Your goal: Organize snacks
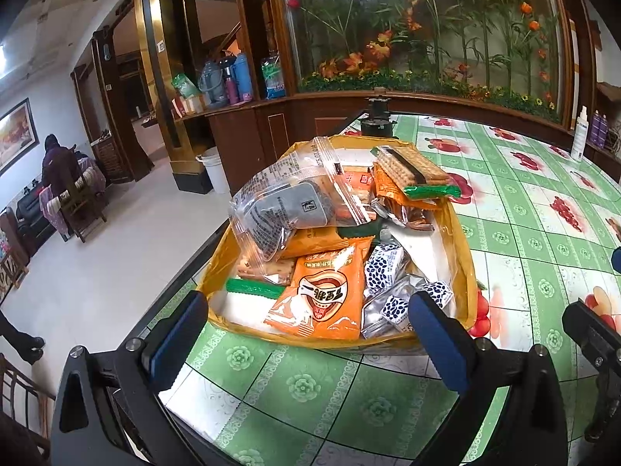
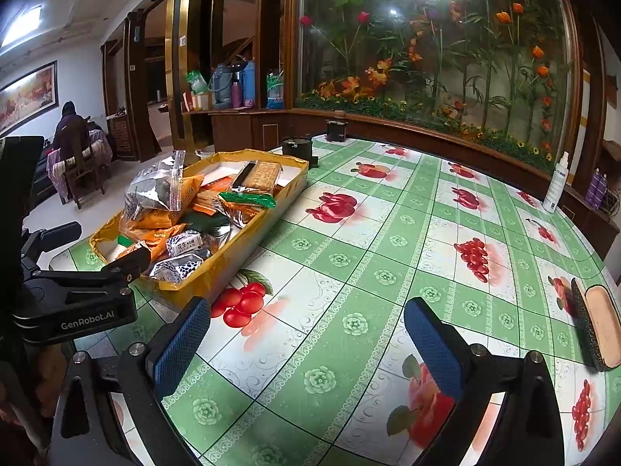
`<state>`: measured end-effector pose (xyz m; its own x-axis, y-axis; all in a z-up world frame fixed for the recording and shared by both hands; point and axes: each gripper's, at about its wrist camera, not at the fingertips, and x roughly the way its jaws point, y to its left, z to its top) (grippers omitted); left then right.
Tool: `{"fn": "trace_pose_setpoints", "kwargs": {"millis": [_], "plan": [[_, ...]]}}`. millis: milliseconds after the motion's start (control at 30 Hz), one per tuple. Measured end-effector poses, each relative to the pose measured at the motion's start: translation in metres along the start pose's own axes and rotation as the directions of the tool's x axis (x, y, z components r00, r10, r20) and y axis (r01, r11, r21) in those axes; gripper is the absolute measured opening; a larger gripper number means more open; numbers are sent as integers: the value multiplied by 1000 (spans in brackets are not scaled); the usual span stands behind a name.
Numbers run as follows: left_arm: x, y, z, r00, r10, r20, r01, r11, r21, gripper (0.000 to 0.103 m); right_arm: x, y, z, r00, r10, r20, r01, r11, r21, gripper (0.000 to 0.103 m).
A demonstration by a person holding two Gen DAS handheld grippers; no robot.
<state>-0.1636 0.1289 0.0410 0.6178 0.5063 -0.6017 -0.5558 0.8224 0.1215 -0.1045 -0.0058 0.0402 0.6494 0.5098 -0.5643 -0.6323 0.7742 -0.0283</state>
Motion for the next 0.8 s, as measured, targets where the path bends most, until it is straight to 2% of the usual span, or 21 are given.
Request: {"fn": "trace_pose_setpoints", "kwargs": {"millis": [800], "plan": [[0, -9, -2, 1000, -8, 3, 8, 1000, 2, 103, 1, -3, -1, 1000, -11, -6, 12, 1000, 10, 102]]}}
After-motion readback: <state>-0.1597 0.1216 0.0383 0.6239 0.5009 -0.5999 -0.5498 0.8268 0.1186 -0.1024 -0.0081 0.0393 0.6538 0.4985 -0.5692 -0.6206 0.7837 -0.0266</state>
